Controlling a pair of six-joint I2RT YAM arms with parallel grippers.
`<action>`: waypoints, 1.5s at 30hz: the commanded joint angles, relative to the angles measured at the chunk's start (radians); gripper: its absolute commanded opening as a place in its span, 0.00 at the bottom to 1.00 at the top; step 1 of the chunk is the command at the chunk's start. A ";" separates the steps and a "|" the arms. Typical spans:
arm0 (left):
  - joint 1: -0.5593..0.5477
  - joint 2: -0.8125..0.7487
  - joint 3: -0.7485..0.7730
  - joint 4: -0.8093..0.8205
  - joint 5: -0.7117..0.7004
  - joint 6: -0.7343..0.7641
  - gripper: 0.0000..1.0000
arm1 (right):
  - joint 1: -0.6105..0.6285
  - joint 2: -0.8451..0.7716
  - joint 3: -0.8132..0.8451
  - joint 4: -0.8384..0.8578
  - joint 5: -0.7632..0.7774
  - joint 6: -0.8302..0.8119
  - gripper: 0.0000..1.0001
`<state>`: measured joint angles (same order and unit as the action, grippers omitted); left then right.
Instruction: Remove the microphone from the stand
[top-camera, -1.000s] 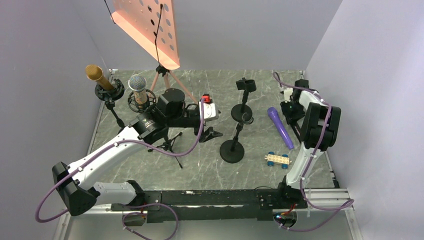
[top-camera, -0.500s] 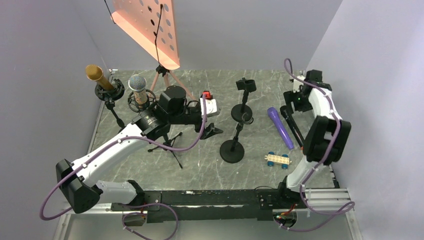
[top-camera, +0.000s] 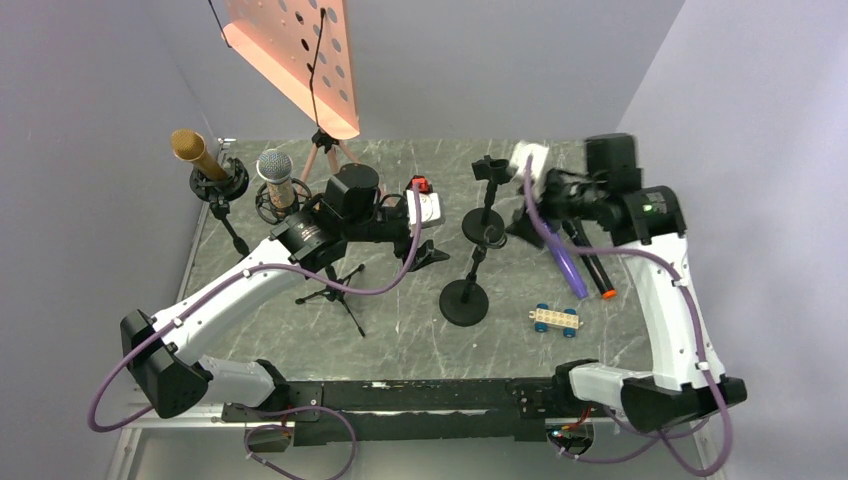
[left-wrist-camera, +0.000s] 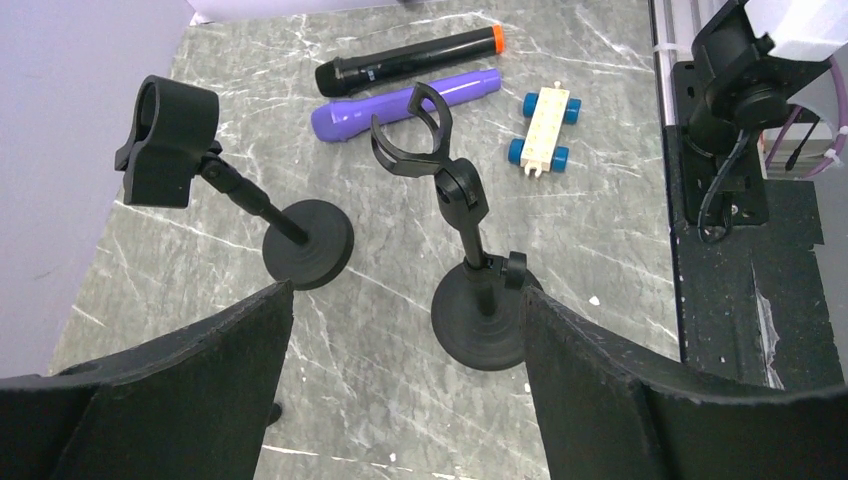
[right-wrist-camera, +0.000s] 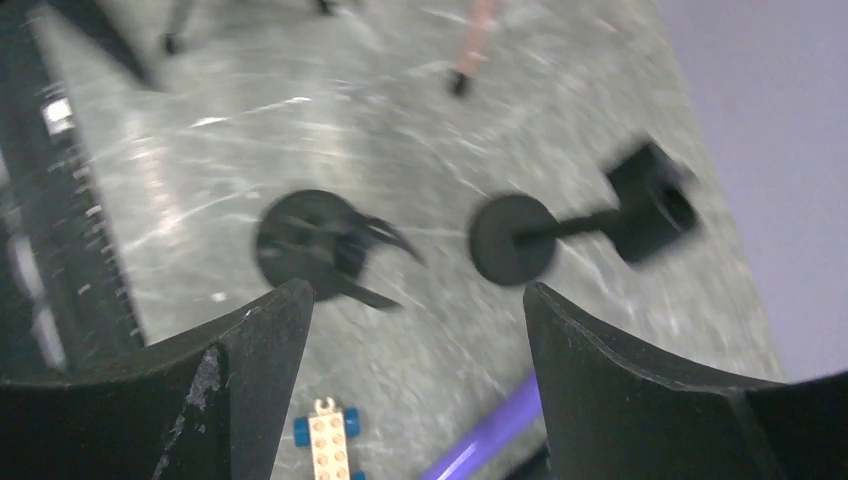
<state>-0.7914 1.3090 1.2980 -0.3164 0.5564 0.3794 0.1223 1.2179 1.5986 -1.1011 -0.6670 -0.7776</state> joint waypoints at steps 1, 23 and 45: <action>0.003 -0.019 0.009 -0.003 0.002 0.026 0.87 | 0.222 -0.016 -0.032 -0.147 0.027 -0.171 0.82; 0.142 -0.232 -0.290 0.158 0.098 -0.194 0.85 | 0.527 0.198 0.051 -0.268 0.370 -0.267 0.67; 0.152 -0.173 -0.252 0.127 0.150 -0.149 0.83 | 0.515 0.119 -0.173 -0.112 0.521 -0.286 0.61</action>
<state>-0.6437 1.1275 1.0092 -0.2073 0.6678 0.2234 0.6476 1.3800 1.4357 -1.2457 -0.1810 -1.0344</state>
